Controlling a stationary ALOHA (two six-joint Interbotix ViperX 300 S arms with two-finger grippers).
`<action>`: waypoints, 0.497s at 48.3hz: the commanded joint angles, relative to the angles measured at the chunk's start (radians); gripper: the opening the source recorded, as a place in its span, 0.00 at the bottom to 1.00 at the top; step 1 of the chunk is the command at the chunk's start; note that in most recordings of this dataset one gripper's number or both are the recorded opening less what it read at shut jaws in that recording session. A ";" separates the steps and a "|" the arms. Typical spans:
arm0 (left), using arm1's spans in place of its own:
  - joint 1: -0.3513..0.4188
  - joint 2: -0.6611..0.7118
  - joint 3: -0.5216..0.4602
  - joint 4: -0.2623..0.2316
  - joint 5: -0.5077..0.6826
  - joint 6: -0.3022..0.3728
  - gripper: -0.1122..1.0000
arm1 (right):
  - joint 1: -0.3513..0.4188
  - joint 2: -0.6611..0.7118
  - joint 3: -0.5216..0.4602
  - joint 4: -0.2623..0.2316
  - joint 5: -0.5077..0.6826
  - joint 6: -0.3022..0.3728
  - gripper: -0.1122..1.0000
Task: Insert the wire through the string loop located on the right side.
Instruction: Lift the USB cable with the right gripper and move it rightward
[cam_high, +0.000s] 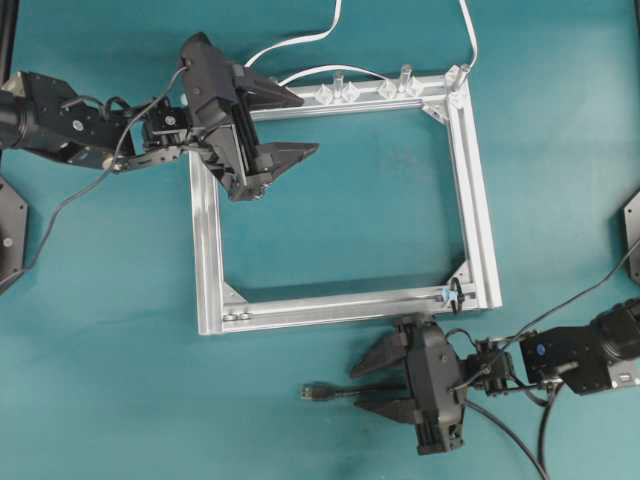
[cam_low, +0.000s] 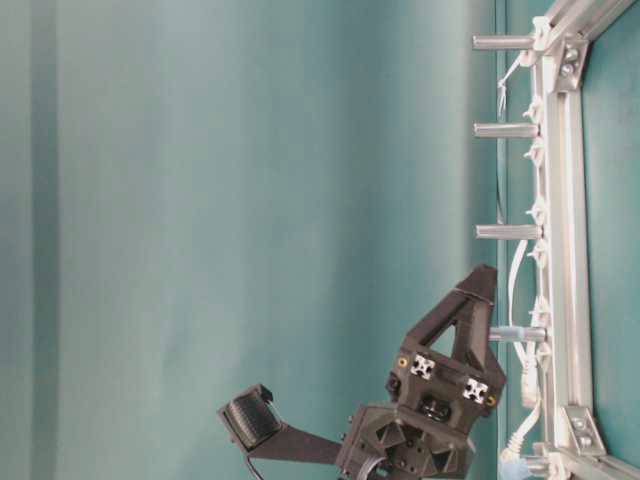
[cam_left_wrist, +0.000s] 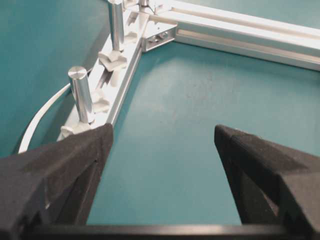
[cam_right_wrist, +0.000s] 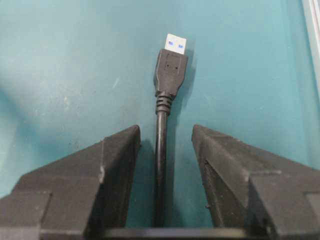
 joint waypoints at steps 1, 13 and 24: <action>-0.003 -0.020 -0.012 0.003 -0.005 -0.009 0.88 | 0.005 -0.014 -0.005 0.005 -0.003 0.002 0.77; -0.003 -0.020 -0.012 0.002 -0.005 -0.009 0.88 | 0.005 -0.014 -0.003 0.005 0.043 -0.017 0.47; -0.003 -0.021 -0.012 0.003 -0.005 -0.009 0.88 | 0.003 -0.012 -0.006 0.008 0.101 -0.071 0.07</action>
